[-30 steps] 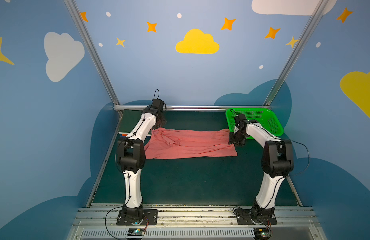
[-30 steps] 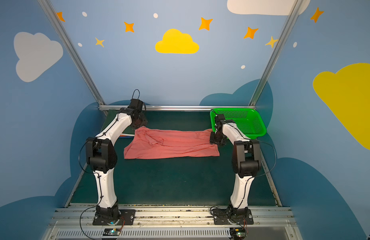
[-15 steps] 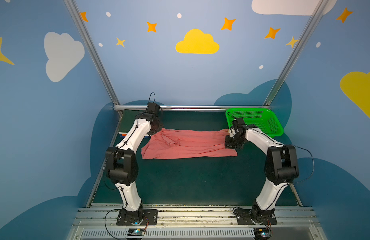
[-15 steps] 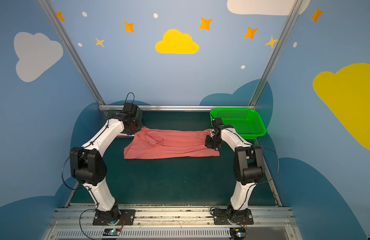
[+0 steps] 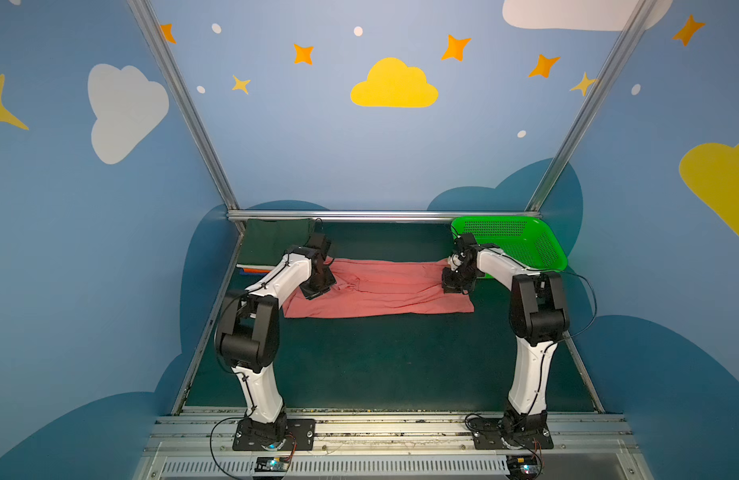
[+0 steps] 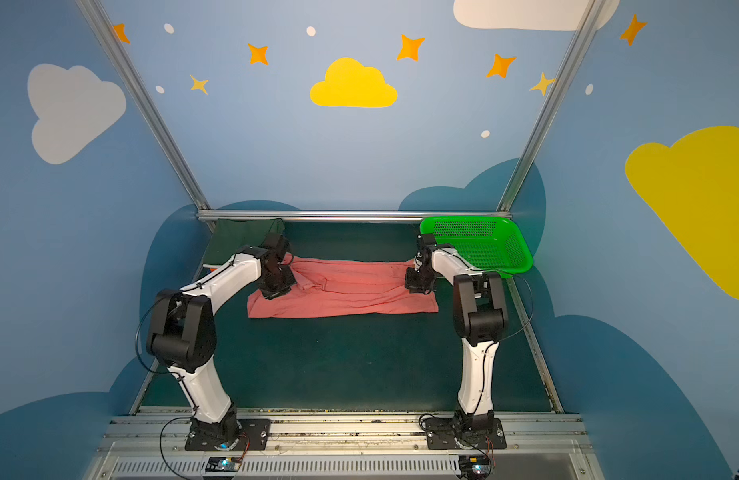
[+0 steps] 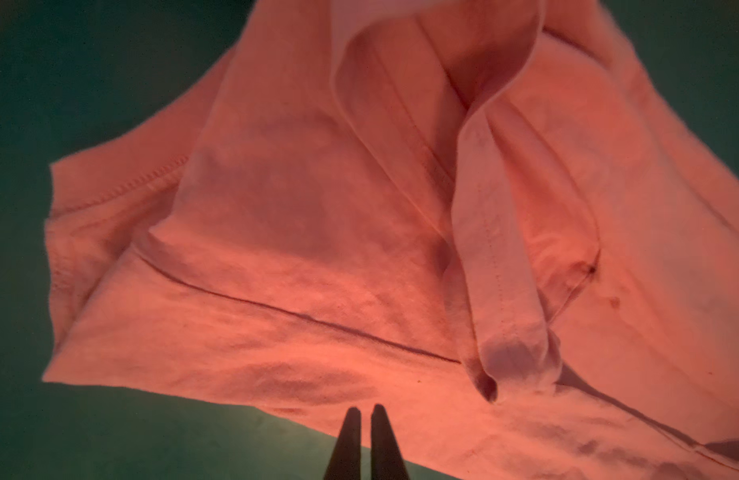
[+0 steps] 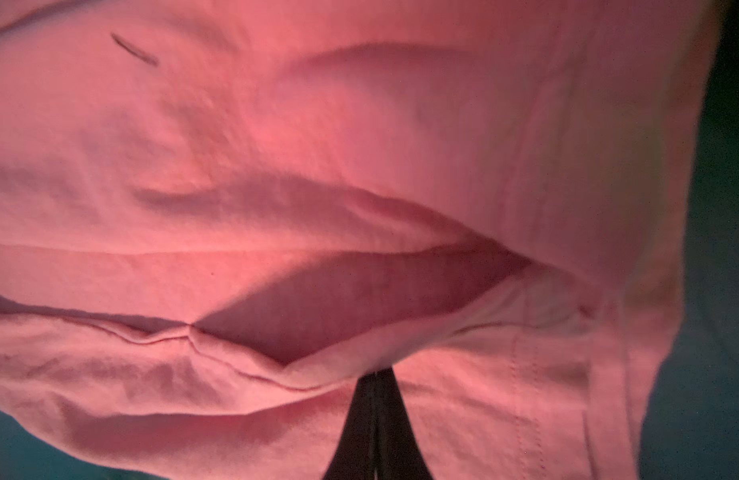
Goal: Fold and stack the t-shirts
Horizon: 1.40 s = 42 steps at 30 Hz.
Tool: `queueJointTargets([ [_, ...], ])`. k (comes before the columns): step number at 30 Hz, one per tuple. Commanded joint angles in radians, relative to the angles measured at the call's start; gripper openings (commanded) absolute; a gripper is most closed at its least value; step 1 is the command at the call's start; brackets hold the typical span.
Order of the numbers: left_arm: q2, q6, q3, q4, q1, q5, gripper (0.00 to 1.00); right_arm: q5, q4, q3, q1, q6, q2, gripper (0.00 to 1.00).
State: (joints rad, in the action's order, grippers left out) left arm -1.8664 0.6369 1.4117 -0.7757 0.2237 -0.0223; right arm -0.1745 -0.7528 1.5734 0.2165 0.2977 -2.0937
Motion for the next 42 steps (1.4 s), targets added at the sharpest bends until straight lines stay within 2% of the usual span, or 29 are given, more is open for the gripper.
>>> queueJointTargets([
  [1,-0.054,0.006,0.017,0.017,0.003,-0.023,0.13,0.021,-0.034,0.037,-0.013,0.004,-0.005,0.00],
  [7,-0.174,0.014,0.126,0.010,0.004,-0.081,0.13,0.019,-0.032,0.017,-0.015,0.007,0.039,0.00],
  [14,-0.288,-0.008,0.308,0.003,0.005,-0.077,0.14,0.017,-0.021,-0.031,-0.019,0.011,0.114,0.01],
  [27,-0.597,-0.186,0.863,-0.160,0.007,-0.129,0.16,-0.001,-0.016,-0.083,-0.019,0.022,0.187,0.02],
  [32,-0.603,-0.222,1.013,-0.209,0.006,-0.129,0.17,-0.013,-0.014,-0.101,-0.016,0.028,0.208,0.03],
  [35,-0.508,-0.225,0.984,-0.205,0.006,-0.087,0.17,-0.021,-0.009,-0.107,-0.009,0.032,0.220,0.03],
  [37,-0.418,-0.218,0.892,-0.184,0.005,-0.047,0.17,-0.026,-0.005,-0.110,-0.006,0.034,0.222,0.04],
  [40,-0.256,-0.194,0.672,-0.122,0.003,0.000,0.15,-0.031,-0.002,-0.107,0.004,0.035,0.215,0.04],
  [42,-0.149,-0.176,0.477,-0.053,-0.005,0.019,0.08,-0.033,-0.002,-0.105,0.007,0.035,0.208,0.04],
])
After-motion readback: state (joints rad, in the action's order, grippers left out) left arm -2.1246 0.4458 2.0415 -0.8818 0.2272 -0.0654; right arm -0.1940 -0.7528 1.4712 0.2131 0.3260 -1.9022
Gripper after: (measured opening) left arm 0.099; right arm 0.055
